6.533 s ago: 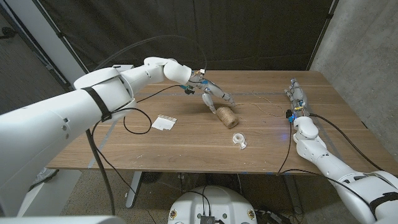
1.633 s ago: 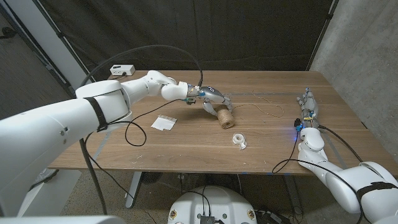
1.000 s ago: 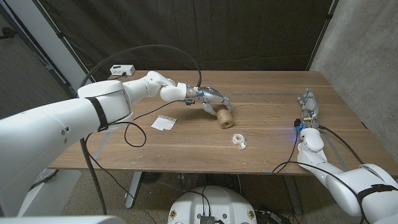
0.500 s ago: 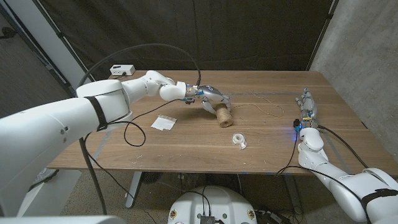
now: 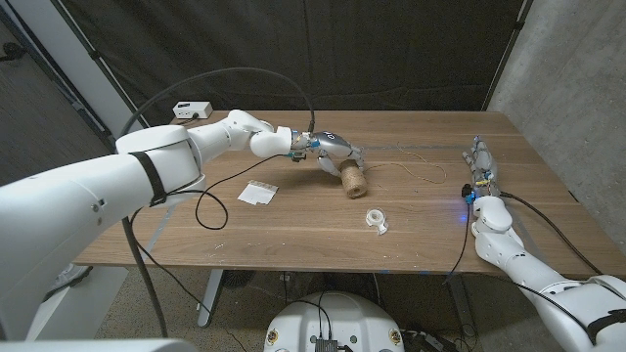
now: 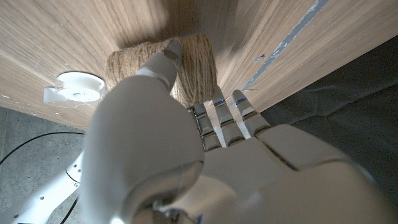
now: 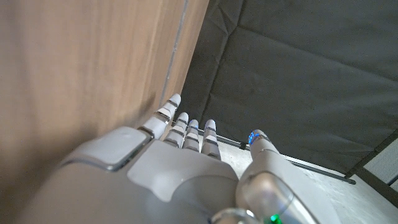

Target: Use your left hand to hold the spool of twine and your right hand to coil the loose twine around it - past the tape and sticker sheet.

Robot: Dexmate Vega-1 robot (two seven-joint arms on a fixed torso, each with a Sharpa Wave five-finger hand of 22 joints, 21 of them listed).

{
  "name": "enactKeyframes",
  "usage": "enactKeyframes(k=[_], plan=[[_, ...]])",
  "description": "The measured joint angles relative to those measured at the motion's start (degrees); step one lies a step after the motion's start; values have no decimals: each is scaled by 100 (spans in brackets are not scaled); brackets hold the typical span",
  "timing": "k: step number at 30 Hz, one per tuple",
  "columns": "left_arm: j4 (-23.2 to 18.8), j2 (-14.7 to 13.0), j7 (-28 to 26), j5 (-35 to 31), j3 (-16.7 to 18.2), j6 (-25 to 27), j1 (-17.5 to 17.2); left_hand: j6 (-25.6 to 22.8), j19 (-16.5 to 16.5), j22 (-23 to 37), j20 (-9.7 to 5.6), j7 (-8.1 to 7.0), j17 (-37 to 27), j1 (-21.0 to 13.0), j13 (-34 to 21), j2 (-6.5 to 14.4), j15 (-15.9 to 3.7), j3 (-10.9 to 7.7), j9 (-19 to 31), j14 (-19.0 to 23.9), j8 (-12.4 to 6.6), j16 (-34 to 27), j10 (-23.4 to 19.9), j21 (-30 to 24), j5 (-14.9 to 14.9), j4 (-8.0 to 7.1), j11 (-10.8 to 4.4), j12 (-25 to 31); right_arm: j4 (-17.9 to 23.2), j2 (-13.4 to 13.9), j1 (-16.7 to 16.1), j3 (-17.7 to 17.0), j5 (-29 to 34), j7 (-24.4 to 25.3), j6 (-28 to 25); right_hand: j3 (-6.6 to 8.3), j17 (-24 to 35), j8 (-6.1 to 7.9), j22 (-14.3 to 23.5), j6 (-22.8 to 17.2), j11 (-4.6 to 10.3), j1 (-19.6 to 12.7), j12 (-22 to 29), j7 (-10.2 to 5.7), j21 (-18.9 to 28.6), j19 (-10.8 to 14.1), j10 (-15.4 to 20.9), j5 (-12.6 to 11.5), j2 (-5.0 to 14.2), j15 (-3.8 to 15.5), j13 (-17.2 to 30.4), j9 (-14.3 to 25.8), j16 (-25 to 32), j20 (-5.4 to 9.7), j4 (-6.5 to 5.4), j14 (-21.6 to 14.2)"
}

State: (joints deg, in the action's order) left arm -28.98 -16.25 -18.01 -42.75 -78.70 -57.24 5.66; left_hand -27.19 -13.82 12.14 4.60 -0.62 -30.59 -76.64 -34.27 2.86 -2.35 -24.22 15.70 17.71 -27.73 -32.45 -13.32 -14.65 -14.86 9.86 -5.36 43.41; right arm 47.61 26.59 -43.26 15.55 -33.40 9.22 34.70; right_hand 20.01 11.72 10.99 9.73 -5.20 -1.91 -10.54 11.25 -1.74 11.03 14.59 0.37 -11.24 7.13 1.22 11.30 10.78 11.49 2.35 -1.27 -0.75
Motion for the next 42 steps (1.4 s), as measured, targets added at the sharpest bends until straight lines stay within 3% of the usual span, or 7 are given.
enactKeyframes(k=[9,25,26,42], plan=[[-31,-36,-125,-69,19,-3,0,10,0,0,0,-9,-10,0,0,0,-23,37,0,23,-107,-41,-9,0,-8,-5,-9,35,534,188,-98,3,137,143,-228,0,0,0,0,0,0,0,0,0,0,0,0,0,0,0,0,0,0,0,0,0],[-208,-153,-88,-2,200,8,-45,-15,0,-1,0,-28,-39,-16,-2,-13,-42,44,0,42,-111,-40,-39,0,-43,0,-40,67,1256,403,-276,15,323,321,-612,15,1,0,0,0,0,0,0,0,0,0,0,0,0,0,0,0,0,0,16,0],[-208,-153,-76,10,200,8,-45,-15,0,-1,0,-29,-39,-16,-2,-13,-42,44,0,42,-182,-40,-39,0,-43,0,-40,70,1282,410,-283,16,323,321,-612,15,1,0,0,0,0,0,0,0,0,0,0,0,0,0,0,0,0,0,16,0],[-765,-428,206,166,656,148,-311,-12,0,-1,0,-30,-64,-38,-3,-33,-42,43,0,41,-240,-39,-62,0,-43,0,-16,112,1877,607,-469,28,417,362,-1015,15,2,0,0,0,0,21,0,0,0,0,0,0,22,0,0,0,0,0,16,0]])
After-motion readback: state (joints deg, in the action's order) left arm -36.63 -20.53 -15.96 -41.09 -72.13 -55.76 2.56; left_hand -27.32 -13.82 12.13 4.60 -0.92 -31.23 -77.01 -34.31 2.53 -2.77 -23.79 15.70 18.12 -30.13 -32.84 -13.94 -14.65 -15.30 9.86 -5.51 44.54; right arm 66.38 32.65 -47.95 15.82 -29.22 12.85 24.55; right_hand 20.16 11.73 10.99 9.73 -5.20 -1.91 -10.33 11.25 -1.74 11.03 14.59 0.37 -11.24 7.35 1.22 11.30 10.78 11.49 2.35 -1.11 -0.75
